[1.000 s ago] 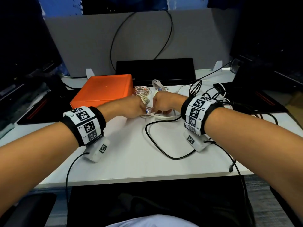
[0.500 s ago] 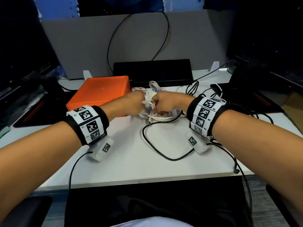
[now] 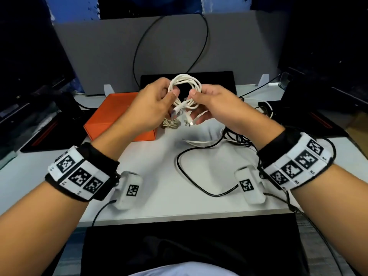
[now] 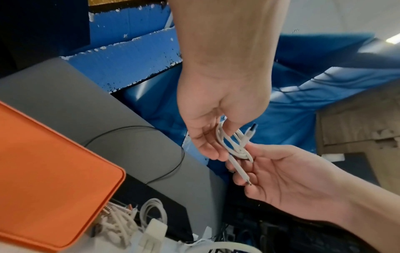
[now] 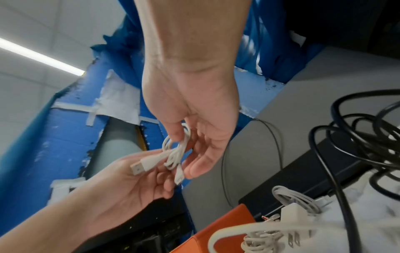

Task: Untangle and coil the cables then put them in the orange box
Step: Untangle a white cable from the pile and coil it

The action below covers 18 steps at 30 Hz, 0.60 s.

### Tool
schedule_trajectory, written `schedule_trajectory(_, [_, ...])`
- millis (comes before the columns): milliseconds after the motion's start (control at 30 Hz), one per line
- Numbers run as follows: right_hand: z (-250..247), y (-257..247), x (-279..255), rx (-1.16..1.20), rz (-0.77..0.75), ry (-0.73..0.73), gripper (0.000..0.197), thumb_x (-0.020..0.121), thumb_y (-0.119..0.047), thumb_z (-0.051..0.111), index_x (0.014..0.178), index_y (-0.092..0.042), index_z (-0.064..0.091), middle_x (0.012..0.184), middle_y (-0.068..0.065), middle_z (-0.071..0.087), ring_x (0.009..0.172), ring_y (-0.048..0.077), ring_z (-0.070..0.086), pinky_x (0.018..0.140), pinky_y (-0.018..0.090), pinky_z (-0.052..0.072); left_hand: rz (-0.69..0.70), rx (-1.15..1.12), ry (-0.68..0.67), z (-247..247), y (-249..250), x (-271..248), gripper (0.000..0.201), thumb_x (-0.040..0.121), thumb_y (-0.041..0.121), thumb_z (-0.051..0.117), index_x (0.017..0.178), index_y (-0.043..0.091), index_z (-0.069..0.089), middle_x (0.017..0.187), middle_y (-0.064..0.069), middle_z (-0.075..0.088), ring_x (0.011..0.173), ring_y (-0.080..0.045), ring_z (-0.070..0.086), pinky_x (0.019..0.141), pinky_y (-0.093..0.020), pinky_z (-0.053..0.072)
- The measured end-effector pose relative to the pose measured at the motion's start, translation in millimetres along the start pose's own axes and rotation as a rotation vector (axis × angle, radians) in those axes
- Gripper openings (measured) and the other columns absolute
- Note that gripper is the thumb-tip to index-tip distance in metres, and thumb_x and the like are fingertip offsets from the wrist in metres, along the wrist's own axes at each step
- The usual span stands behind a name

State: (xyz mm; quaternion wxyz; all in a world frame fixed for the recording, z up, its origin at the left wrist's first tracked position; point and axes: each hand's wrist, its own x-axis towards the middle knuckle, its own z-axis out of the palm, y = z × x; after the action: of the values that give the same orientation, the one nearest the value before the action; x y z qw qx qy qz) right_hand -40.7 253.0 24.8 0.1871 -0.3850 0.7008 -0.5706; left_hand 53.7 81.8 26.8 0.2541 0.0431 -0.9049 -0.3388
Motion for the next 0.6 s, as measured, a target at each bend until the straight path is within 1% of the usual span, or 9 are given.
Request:
schedule_trajectory(33, [4,-2,-7,0.01,-0.013,0.018,0.028,0.111,-0.03,0.044,0.103,-0.009,0.061,0.095,0.017,0.072,0.076,0.025,0.069,0.068,0.037,0.056,-0.002,-0.049,-0.014,0,7,-5,0.023,0.107,0.028,0.052,0.113,0.008,0.06,0.08,-0.006,0.071,0.063,-0.008,0.065,0.062,-0.032,0.054])
schedule_trajectory(100, [12,-2,-16,0.037,-0.04,0.055,0.032,0.111,-0.035,0.04,0.097,-0.013,0.057,0.087,0.012,0.073,0.071,0.025,0.069,0.062,0.036,0.055,-0.043,-0.181,-0.041,1,15,-14,0.025,0.108,0.026,0.051,0.116,0.003,0.059,0.08,-0.008,0.071,0.064,-0.016,0.068,0.064,-0.04,0.058])
schedule_trajectory(167, [17,2,-19,0.013,-0.064,0.11,0.033,0.112,-0.036,0.038,0.094,-0.014,0.055,0.081,0.009,0.072,0.064,0.023,0.065,0.057,0.037,0.052,-0.13,-0.262,-0.057,2,25,-22,0.032,0.107,0.034,0.052,0.113,0.003,0.061,0.072,-0.007,0.069,0.058,-0.019,0.067,0.058,-0.042,0.056])
schedule_trajectory(233, [20,6,-19,-0.076,-0.087,0.175,0.033,0.111,-0.037,0.037,0.095,-0.014,0.056,0.08,0.013,0.071,0.06,0.02,0.059,0.056,0.038,0.049,-0.202,-0.213,-0.089,3,33,-29,0.045,0.102,0.052,0.054,0.099,0.008,0.064,0.065,-0.004,0.068,0.054,-0.022,0.065,0.053,-0.045,0.054])
schedule_trajectory(300, [22,7,-19,-0.126,-0.095,0.249,0.034,0.11,-0.039,0.037,0.097,-0.015,0.058,0.078,0.015,0.069,0.058,0.018,0.056,0.057,0.04,0.047,-0.231,-0.12,-0.167,3,39,-34,0.05,0.098,0.06,0.055,0.085,0.013,0.065,0.063,-0.003,0.07,0.05,-0.02,0.062,0.051,-0.036,0.052])
schedule_trajectory(367, [24,5,-20,-0.161,-0.077,0.304,0.036,0.11,-0.04,0.038,0.096,-0.014,0.058,0.066,0.007,0.062,0.054,0.012,0.055,0.057,0.035,0.047,-0.26,-0.103,-0.237,4,39,-35,0.05,0.101,0.055,0.053,0.082,0.011,0.068,0.055,0.001,0.066,0.046,-0.015,0.055,0.047,-0.026,0.046])
schedule_trajectory(467, [21,3,-20,-0.183,-0.042,0.314,0.036,0.11,-0.039,0.04,0.094,-0.014,0.06,0.061,0.0,0.057,0.048,0.008,0.049,0.053,0.027,0.04,-0.282,-0.177,-0.295,-4,39,-32,0.051,0.104,0.048,0.052,0.083,0.005,0.07,0.05,0.003,0.05,0.049,-0.018,0.045,0.053,-0.028,0.038])
schedule_trajectory(533, [10,-3,-18,-0.05,-0.036,0.273,0.033,0.111,-0.033,0.042,0.087,-0.016,0.059,0.062,0.0,0.056,0.051,0.011,0.044,0.05,0.027,0.035,-0.238,-0.219,-0.325,-13,40,-33,0.048,0.105,0.046,0.051,0.076,0.01,0.066,0.051,0.003,0.045,0.054,-0.022,0.04,0.057,-0.032,0.035])
schedule_trajectory(600, [-2,-12,-18,0.094,-0.029,0.222,0.031,0.111,-0.027,0.043,0.086,-0.015,0.057,0.062,-0.003,0.062,0.051,0.009,0.042,0.049,0.024,0.034,-0.185,-0.231,-0.334,-23,41,-35,0.046,0.106,0.041,0.05,0.075,0.009,0.064,0.051,0.002,0.042,0.053,-0.02,0.037,0.052,-0.03,0.035])
